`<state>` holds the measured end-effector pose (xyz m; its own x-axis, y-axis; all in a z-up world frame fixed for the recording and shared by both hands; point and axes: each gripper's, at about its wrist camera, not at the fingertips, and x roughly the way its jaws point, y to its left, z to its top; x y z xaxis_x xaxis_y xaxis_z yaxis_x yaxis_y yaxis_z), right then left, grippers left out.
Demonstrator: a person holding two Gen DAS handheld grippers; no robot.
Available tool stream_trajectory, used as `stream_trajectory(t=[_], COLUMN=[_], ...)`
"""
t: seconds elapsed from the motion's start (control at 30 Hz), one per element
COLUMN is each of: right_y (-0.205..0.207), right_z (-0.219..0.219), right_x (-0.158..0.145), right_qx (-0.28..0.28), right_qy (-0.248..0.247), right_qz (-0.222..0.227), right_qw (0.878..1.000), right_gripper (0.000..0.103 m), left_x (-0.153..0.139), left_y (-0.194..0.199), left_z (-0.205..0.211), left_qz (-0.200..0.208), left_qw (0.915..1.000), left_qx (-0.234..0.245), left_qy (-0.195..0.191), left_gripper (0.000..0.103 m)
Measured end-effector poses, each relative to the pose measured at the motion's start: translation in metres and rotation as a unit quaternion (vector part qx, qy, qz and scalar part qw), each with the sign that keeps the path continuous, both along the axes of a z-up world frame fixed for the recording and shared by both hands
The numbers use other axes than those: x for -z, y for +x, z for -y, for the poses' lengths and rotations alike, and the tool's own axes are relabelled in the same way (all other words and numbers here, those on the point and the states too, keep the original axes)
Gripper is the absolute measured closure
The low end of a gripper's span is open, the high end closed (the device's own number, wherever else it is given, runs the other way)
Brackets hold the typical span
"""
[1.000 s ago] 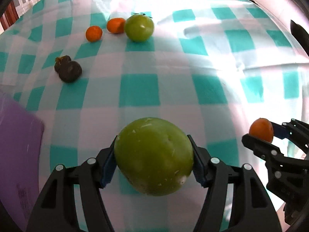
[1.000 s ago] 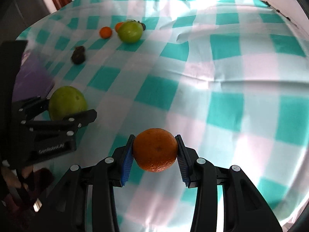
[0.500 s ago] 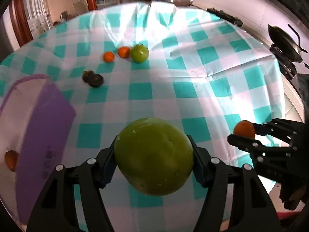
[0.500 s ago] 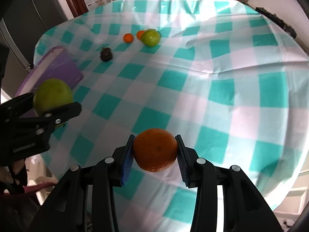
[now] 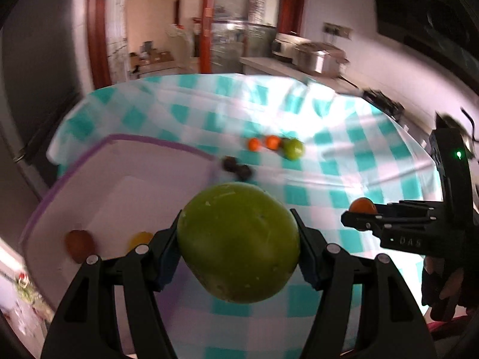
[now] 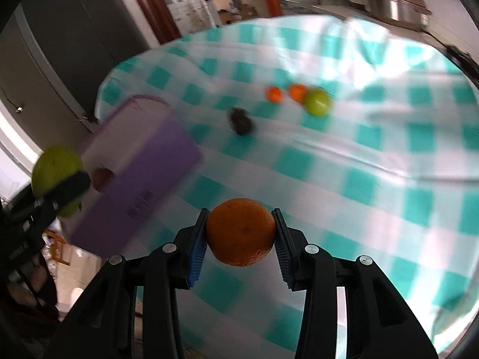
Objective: Organize fruits
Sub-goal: 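Carry the green apple and orange over the box with both tools, then open both tools to release the green apple and orange into the box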
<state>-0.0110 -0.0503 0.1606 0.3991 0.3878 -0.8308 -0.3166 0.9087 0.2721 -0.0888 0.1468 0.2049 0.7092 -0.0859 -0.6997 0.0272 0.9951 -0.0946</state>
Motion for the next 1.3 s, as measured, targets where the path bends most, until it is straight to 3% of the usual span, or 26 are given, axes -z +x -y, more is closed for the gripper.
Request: stream_trajectory(t=[0.13, 0.27, 0.47, 0.77, 1.03, 1.3], right_y=[0.015, 0.027, 0.052, 0.106, 0.125, 0.136], right_z=[-0.076, -0.148, -0.215, -0.262, -0.308, -0.321], right_x=[-0.014, -0.025, -0.016, 0.026, 0.071, 0.108], right_qx=[-0.058, -0.116, -0.141, -0.121, -0.164, -0.177], right_qy=[0.011, 0.007, -0.004, -0.080, -0.182, -0.221], right_qz=[0.012, 0.028, 0.019, -0.027, -0.073, -0.122], right_qw=[0.998, 0.993, 0.990, 0.989, 0.967, 0.951], right_gripper=[0.062, 0.062, 0.062, 0.062, 0.062, 0.062], left_x=[-0.010, -0.003, 0.030, 0.081, 0.115, 0.130], left_y=[-0.008, -0.008, 0.012, 0.055, 0.075, 0.079], left_z=[-0.075, -0.139, -0.189, -0.183, -0.172, -0.171], left_qz=[0.001, -0.026, -0.095, -0.166, -0.233, -0.283], left_qw=[0.9984, 0.9952, 0.9930, 0.9845, 0.9661, 0.9493], left_qx=[-0.054, -0.094, -0.068, 0.026, 0.094, 0.123], left_qy=[-0.014, -0.014, 0.018, 0.049, 0.060, 0.058], left_gripper=[0.037, 0.037, 0.037, 0.037, 0.037, 0.037])
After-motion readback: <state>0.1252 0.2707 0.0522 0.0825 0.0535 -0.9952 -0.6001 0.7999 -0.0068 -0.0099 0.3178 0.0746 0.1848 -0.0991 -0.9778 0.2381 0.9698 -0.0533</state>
